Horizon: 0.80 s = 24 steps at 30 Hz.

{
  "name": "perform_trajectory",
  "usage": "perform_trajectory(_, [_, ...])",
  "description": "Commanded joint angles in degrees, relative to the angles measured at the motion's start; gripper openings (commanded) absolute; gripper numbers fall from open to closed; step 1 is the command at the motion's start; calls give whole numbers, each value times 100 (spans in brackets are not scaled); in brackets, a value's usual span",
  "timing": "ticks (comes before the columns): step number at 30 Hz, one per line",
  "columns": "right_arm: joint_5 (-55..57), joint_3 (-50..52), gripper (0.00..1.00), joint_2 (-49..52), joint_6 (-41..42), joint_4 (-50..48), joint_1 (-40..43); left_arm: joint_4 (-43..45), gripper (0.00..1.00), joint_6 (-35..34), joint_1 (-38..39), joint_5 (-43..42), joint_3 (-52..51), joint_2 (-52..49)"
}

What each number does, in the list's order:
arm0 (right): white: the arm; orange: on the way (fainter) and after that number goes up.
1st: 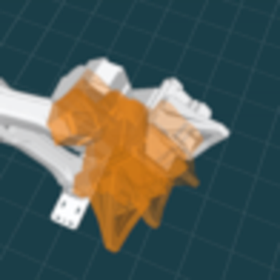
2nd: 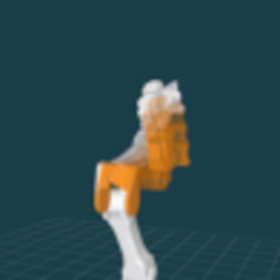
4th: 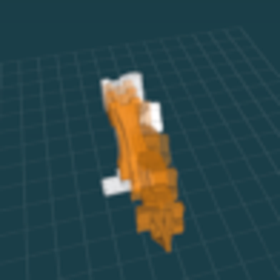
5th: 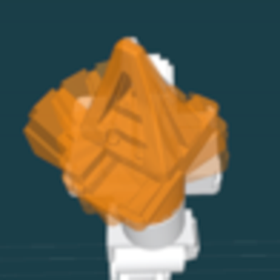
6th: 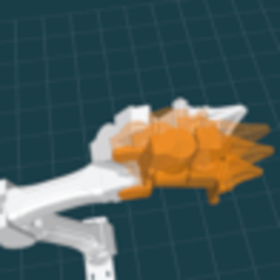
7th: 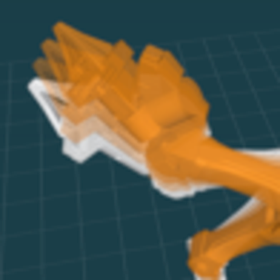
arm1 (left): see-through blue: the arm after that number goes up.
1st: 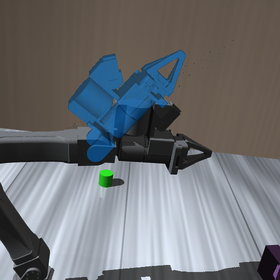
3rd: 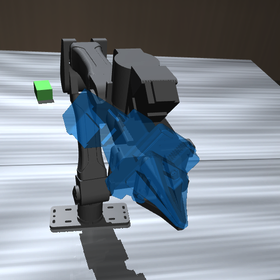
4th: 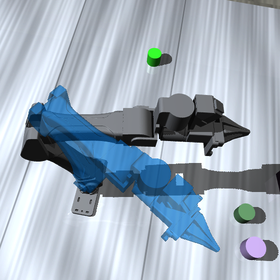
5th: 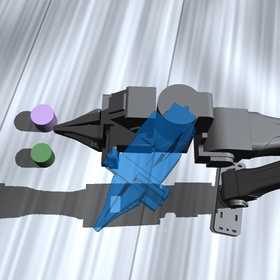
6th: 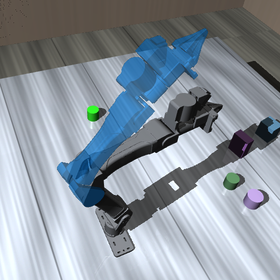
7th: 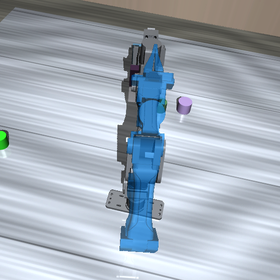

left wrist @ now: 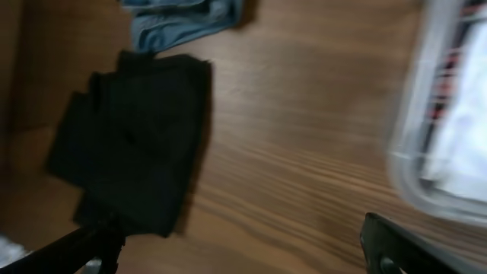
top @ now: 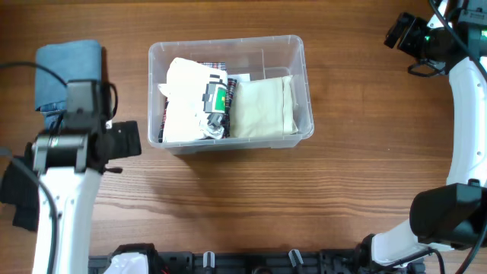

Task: Pack container
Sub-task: 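Move the left gripper to the black cloth and grasp it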

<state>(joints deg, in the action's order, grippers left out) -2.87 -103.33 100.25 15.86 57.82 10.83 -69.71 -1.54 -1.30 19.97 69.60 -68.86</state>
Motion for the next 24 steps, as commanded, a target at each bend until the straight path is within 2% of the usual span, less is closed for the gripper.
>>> perform_trajectory(1, [79, -15, 100, 4, 74, -11, -13, -20, 100, 140, -44, 682, 66, -321])
perform_trajectory(4, [79, -15, 99, 4, 72, -11, -13, -22, 100, 455, -76, 1397, 66, -516])
perform_trajectory(6, [79, -15, 100, 4, 72, -11, -13, 59, 100, 470, -96, 1453, 46, -553])
perform_trajectory(9, [79, -15, 100, 4, 74, -11, -13, 240, 100, 1049, -247, 1615, -39, -640])
perform_trajectory(12, [79, -15, 100, 4, 72, -11, -13, 173, 100, 1191, -452, 1480, -39, -828])
perform_trajectory(24, [79, -15, 100, 4, 74, -11, -13, 133, 100, 1180, -1097, 1703, -39, -2059])
